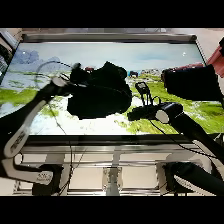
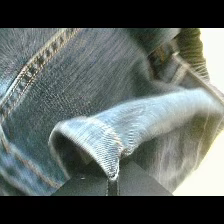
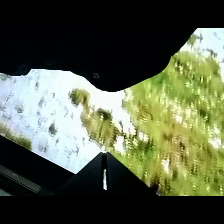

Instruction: Fold the clothes and pants, and hang the long-sleeved shirts on hangers.

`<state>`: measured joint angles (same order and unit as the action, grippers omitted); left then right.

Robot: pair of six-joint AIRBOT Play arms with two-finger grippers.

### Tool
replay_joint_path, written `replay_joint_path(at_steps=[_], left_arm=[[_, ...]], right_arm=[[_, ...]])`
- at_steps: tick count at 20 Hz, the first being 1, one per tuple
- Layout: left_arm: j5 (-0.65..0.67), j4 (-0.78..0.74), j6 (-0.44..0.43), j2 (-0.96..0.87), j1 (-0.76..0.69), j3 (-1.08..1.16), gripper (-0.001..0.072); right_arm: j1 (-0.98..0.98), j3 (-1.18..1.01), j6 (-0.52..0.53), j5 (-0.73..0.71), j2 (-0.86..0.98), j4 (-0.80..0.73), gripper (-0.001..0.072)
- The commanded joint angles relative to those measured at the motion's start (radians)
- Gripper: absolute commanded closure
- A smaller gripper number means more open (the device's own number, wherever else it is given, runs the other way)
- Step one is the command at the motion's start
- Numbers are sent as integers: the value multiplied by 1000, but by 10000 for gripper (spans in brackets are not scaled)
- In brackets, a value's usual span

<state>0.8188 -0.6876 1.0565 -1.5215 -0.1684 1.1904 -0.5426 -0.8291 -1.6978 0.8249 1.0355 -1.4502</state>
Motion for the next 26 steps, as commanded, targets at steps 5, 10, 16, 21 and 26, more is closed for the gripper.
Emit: replay_joint_path(at_steps=[5, 10, 16, 21, 26], left_arm=[[357, -745, 196, 536, 452, 15, 670], [399, -936, 215, 719, 703, 15, 671], [505, -1105, 262, 626, 710, 10, 670], [528, -1107, 264, 566, 741, -38, 670], [533, -1088, 280, 547, 752, -39, 670]], right_arm=[[1, -119, -14, 33, 0, -77, 687], [116, -220, 33, 35, 76, -72, 585], [351, -483, 411, 344, 398, 165, 258], [399, -655, 580, 368, 638, 317, 231], [396, -695, 596, 395, 747, 352, 95]])
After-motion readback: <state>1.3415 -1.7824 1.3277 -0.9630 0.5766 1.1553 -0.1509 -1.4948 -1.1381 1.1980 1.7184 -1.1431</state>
